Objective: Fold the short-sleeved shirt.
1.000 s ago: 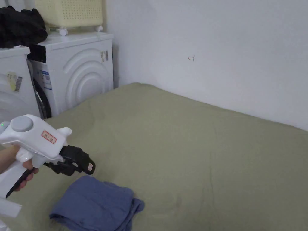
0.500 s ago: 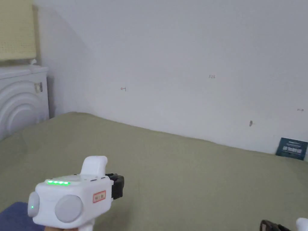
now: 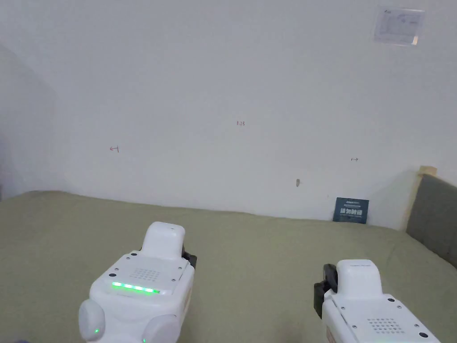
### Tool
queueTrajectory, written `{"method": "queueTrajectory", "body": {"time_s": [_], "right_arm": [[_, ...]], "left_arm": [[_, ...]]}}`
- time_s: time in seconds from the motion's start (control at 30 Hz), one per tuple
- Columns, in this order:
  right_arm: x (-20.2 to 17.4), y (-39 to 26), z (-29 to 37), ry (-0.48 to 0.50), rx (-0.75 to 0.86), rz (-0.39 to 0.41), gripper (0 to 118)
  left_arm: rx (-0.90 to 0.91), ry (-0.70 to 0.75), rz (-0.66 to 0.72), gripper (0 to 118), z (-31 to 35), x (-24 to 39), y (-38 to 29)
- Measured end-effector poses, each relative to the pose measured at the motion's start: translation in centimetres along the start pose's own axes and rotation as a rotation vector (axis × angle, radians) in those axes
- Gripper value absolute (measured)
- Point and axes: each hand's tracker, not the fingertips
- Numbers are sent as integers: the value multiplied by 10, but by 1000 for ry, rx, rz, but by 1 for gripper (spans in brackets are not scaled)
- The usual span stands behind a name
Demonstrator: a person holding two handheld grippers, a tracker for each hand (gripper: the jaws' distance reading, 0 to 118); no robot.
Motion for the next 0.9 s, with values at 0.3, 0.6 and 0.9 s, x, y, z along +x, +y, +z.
{"method": "queueTrajectory", "body": {"time_s": [0.3,0.6,0.9], "right_arm": [[-3,7,3,11,25,-8,0],[2,15,-1,-6,-9,-42,117],[3,18,3,-19,43,-30,118]], "left_arm": [[9,13,12,1,4,-13,6],[-11,83,-10,113,-4,-10,2],[2,95,-4,113,-2,-12,3]]}}
